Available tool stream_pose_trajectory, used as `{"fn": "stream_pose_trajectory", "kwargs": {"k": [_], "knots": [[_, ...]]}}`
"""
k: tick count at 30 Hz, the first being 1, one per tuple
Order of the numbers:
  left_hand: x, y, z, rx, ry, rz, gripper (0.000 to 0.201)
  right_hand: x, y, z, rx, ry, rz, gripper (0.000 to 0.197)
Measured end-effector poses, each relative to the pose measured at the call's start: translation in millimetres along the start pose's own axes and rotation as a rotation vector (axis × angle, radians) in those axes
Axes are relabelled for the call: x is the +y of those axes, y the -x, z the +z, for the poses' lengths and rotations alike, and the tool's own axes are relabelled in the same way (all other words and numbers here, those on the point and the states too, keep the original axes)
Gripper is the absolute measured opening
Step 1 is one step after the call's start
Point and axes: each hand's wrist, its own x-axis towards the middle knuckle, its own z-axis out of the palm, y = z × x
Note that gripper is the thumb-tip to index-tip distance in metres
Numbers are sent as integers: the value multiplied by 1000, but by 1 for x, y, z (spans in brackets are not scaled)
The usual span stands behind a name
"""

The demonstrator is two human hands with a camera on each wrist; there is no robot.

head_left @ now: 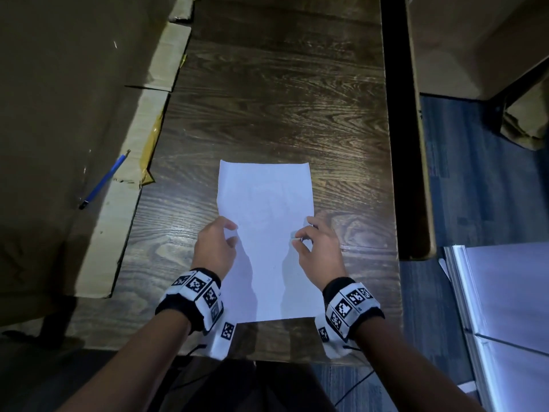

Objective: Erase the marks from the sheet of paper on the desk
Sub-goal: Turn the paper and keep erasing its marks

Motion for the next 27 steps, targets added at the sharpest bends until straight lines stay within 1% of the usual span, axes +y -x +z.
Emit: {"fn": "stream_pose_trajectory", "kwargs": {"k": [2, 3, 5, 6, 7, 9, 11, 13, 14, 19, 22, 25, 27], "knots": [[-8, 9, -4, -14, -57, 29, 21, 4, 11, 4, -35, 34, -23, 7], [-10, 14, -4, 4, -141, 68, 27, 6, 16, 5, -42, 52, -43, 7], [-8, 18, -4, 90, -321, 219, 45, 8, 20, 8, -32, 77, -69, 7], [-4, 16, -2, 110, -363, 312, 53, 8, 20, 8, -24, 87, -74, 7], [3, 12, -1, 75, -376, 393, 60, 7, 18, 9, -9, 108, -85, 6], [17, 2, 9, -120, -362, 484, 79, 3, 15, 10, 28, 188, -114, 4], [28, -11, 22, -293, -414, 493, 108, -2, 12, 8, 29, 230, -118, 3], [30, -22, 32, -367, -561, 483, 130, -6, 10, 5, -5, 238, -115, 7], [28, -26, 35, -374, -615, 488, 135, -9, 7, 4, -27, 247, -109, 10], [20, -35, 35, -383, -662, 544, 139, -30, -17, -2, -116, 316, -71, 10], [20, -38, 36, -394, -668, 535, 143, -45, -38, -4, -151, 360, -61, 12], [21, -38, 37, -398, -680, 520, 147, -46, -45, -3, -131, 338, -61, 12], [21, -38, 38, -405, -669, 523, 148, -38, -31, 0, -107, 321, -77, 11]]}}
